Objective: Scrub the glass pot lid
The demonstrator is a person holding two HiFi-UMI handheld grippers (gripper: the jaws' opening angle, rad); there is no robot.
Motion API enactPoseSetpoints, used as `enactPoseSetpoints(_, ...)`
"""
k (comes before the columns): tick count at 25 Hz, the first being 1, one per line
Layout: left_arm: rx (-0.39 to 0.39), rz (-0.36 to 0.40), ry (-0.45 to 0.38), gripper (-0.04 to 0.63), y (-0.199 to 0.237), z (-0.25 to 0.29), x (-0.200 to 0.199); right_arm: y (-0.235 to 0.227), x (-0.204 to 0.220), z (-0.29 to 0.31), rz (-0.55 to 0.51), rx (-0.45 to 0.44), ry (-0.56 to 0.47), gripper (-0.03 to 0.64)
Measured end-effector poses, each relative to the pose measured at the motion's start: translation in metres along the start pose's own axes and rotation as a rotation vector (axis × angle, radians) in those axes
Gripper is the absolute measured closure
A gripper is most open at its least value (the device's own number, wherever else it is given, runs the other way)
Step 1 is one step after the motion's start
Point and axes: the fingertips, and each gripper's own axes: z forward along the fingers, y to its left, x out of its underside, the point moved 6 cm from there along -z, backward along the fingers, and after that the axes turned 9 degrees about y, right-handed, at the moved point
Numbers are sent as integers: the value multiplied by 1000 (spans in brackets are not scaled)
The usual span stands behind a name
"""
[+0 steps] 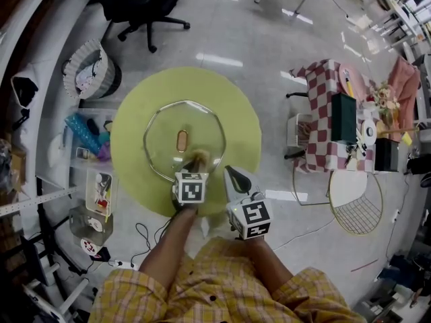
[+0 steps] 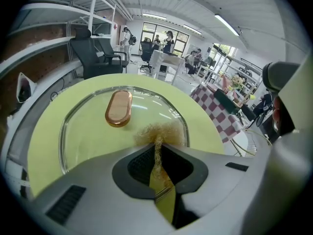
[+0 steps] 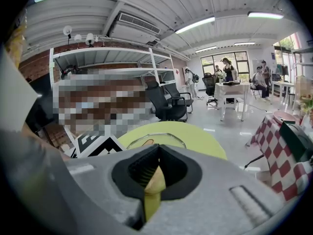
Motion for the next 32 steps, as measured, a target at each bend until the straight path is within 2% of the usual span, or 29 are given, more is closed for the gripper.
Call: enactPoseSetpoints(32,-50,-40,-15,555,52,-25,16,20,-19,6,-50,-10,-15,620)
